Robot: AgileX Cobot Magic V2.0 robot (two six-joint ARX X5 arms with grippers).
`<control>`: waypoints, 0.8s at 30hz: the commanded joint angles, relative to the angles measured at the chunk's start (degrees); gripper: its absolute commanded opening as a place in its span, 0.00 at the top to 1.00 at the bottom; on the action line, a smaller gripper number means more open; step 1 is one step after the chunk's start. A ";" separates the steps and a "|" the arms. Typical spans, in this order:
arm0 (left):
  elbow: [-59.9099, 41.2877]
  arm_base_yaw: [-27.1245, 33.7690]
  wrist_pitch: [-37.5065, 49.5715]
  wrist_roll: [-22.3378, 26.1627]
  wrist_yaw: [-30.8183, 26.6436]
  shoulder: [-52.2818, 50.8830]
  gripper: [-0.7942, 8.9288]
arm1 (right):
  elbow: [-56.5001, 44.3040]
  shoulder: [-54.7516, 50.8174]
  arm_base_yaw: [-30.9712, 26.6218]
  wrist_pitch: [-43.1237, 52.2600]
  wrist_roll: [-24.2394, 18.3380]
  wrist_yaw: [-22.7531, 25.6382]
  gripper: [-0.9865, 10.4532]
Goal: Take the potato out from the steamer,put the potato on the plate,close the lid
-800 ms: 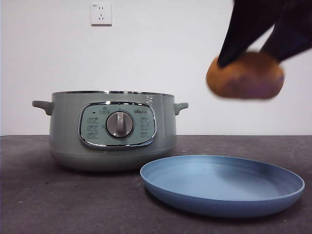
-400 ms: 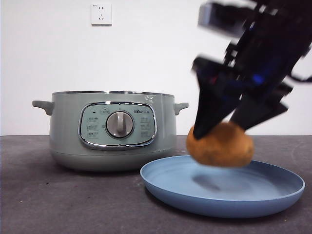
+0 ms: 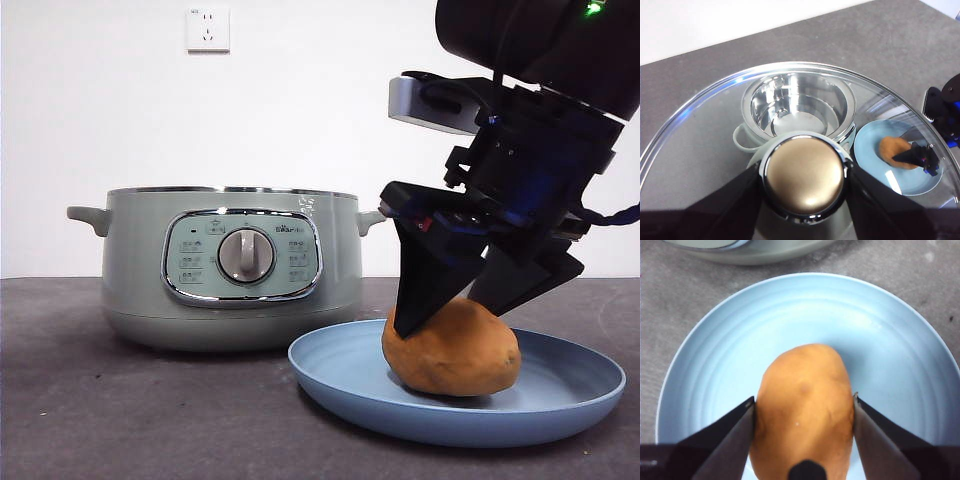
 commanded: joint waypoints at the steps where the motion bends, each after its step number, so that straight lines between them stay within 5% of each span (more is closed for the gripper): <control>1: 1.09 0.02 3.72 1.62 0.37 1.84 0.93 | -0.50 0.31 0.11 -1.49 1.16 0.20 0.63; 3: 1.09 0.00 4.98 2.29 0.98 3.61 0.93 | -0.50 0.31 0.11 -1.44 1.18 0.20 0.44; 5: 1.09 -0.02 7.02 2.38 2.10 5.64 0.93 | -0.46 0.26 0.11 -1.44 1.44 0.46 0.39; 15: 1.09 -0.07 18.58 3.06 5.38 18.40 0.93 | 0.11 -4.55 0.07 -1.60 1.55 1.75 0.39; 24: 1.09 -0.55 28.52 4.13 6.21 30.40 0.93 | 0.20 -20.17 0.07 -7.19 2.27 2.21 0.39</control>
